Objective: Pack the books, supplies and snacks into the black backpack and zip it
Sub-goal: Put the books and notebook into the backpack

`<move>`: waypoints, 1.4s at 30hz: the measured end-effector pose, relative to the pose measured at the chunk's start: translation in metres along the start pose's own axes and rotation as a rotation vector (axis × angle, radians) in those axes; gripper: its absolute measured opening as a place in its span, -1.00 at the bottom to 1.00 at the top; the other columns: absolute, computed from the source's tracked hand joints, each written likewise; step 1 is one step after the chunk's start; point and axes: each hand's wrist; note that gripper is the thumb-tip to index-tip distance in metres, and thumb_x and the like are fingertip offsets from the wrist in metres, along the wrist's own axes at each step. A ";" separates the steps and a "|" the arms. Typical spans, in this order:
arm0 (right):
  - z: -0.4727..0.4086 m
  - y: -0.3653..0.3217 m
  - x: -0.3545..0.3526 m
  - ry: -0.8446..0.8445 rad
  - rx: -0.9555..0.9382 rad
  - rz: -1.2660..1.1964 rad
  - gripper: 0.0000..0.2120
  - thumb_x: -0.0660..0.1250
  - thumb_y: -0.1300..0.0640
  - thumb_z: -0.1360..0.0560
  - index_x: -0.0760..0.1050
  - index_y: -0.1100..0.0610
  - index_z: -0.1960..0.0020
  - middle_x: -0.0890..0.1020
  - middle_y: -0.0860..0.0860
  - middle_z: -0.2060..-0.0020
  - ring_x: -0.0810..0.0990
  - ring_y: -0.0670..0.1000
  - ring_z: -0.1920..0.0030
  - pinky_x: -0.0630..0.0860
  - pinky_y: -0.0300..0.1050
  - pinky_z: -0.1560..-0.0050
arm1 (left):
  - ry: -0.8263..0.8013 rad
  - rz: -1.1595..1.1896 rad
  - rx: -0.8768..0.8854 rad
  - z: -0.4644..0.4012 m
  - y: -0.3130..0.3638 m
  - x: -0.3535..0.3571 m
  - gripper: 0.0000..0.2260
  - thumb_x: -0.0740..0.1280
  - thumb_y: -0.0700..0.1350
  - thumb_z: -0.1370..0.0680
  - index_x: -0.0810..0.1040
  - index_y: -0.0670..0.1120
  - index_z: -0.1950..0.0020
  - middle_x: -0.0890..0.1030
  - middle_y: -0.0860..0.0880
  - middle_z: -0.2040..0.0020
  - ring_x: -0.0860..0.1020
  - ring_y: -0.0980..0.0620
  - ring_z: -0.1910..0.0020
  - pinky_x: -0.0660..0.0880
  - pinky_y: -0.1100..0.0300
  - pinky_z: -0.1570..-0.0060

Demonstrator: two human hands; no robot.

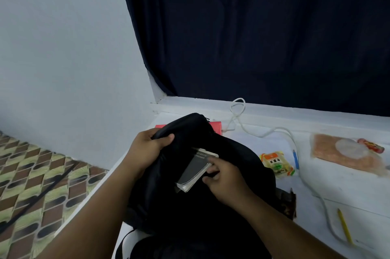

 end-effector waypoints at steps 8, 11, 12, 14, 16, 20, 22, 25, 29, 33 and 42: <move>-0.014 0.000 0.011 -0.326 -0.137 0.553 -0.41 0.15 0.19 -0.61 0.08 0.06 -0.60 0.02 -0.04 -0.61 -0.03 0.04 -0.59 0.01 0.11 -0.54 | -0.008 -0.010 0.013 0.001 0.001 0.005 -0.94 0.43 -0.11 -0.56 0.70 0.02 0.01 0.73 0.06 0.19 0.69 0.13 0.24 0.49 0.39 0.32; -0.020 0.003 0.015 -0.366 -0.130 0.639 -0.37 0.13 0.19 -0.60 -0.01 0.06 -0.62 -0.07 -0.04 -0.61 -0.07 0.09 -0.59 -0.03 0.15 -0.52 | -0.011 -0.013 0.020 0.002 -0.002 0.004 -0.93 0.43 -0.12 -0.56 0.70 0.03 0.01 0.72 0.08 0.21 0.68 0.13 0.25 0.50 0.34 0.27; -0.022 0.005 0.016 -0.365 -0.132 0.648 -0.36 0.13 0.19 -0.60 -0.02 0.05 -0.62 -0.07 -0.04 -0.61 -0.07 0.09 -0.59 -0.03 0.14 -0.51 | -0.015 -0.013 0.016 0.002 -0.003 0.004 -0.92 0.43 -0.11 -0.56 0.70 0.03 -0.01 0.73 0.07 0.19 0.69 0.11 0.22 0.51 0.30 0.23; -0.024 0.010 0.017 -0.361 -0.136 0.653 -0.35 0.13 0.17 -0.59 -0.04 0.03 -0.62 -0.09 -0.06 -0.61 -0.06 0.09 -0.59 -0.03 0.12 -0.50 | -0.024 -0.013 0.003 0.002 -0.005 0.005 -0.90 0.43 -0.10 -0.56 0.70 0.03 -0.05 0.74 0.03 0.14 0.71 0.05 0.16 0.53 0.22 0.17; -0.023 0.014 0.016 -0.357 -0.149 0.643 -0.36 0.13 0.16 -0.60 -0.04 -0.01 -0.62 -0.09 -0.09 -0.61 -0.06 0.07 -0.59 -0.03 0.09 -0.49 | -0.033 -0.019 -0.001 0.002 -0.007 0.008 -0.90 0.44 -0.09 -0.55 0.70 0.01 -0.05 0.74 0.00 0.12 0.72 -0.01 0.14 0.57 0.15 0.14; -0.011 0.019 0.007 -0.265 -0.162 0.457 -0.41 0.20 0.12 -0.62 0.11 -0.03 -0.60 0.06 -0.11 -0.60 0.04 0.02 -0.58 -0.01 0.00 -0.55 | -0.077 -0.025 0.010 0.001 -0.013 0.021 -0.89 0.48 -0.07 -0.52 0.69 -0.02 -0.03 0.74 -0.02 0.11 0.71 -0.04 0.11 0.62 0.05 0.01; 0.004 0.023 -0.007 -0.094 -0.163 0.297 -0.51 0.27 0.13 -0.60 0.33 0.02 -0.51 0.32 -0.07 -0.51 0.26 -0.04 -0.51 0.14 -0.21 -0.51 | -0.134 -0.062 0.040 -0.002 -0.020 0.032 -0.86 0.49 -0.02 -0.51 0.66 0.02 -0.04 0.73 0.03 0.10 0.70 0.02 0.08 0.61 0.08 -0.01; 0.036 0.035 -0.037 0.159 -0.163 0.170 -0.70 0.32 0.14 -0.57 0.57 0.04 -0.29 0.61 -0.09 -0.23 0.52 -0.17 -0.25 0.37 -0.39 -0.29 | -0.212 -0.125 0.091 0.000 -0.029 0.065 -0.72 0.49 0.08 -0.49 0.56 0.12 -0.16 0.64 0.13 -0.06 0.59 0.19 -0.09 0.49 0.18 -0.16; 0.085 0.054 -0.075 0.390 -0.159 0.112 -0.77 0.35 0.23 -0.52 0.65 0.05 -0.13 0.67 -0.14 -0.01 0.59 -0.24 -0.06 0.44 -0.46 -0.09 | -0.211 -0.182 0.212 0.022 -0.027 0.123 -0.64 0.46 0.08 -0.50 0.39 0.21 -0.21 0.52 0.21 -0.13 0.51 0.14 -0.20 0.43 0.05 -0.28; 0.139 0.079 -0.113 0.550 -0.061 0.087 -0.75 0.37 0.30 -0.51 0.67 -0.01 -0.02 0.67 -0.22 0.06 0.58 -0.27 -0.01 0.42 -0.49 0.00 | -0.237 -0.309 0.391 0.065 -0.022 0.184 -0.76 0.39 0.13 -0.51 0.38 0.28 -0.09 0.53 0.26 -0.08 0.51 0.14 -0.20 0.27 -0.10 -0.38; 0.259 0.160 -0.209 0.722 0.172 0.108 -0.80 0.38 0.24 -0.51 0.64 -0.04 0.00 0.65 -0.27 0.09 0.58 -0.27 0.02 0.42 -0.49 0.05 | -0.521 -0.399 0.448 0.157 -0.065 0.327 -0.86 0.37 0.05 -0.52 0.49 0.17 -0.05 0.57 0.17 -0.06 0.55 0.00 -0.19 0.44 0.02 -0.20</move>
Point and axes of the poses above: each hand's wrist, its own z-axis away from the middle knuckle, its own x-axis out of the palm, y = z × x
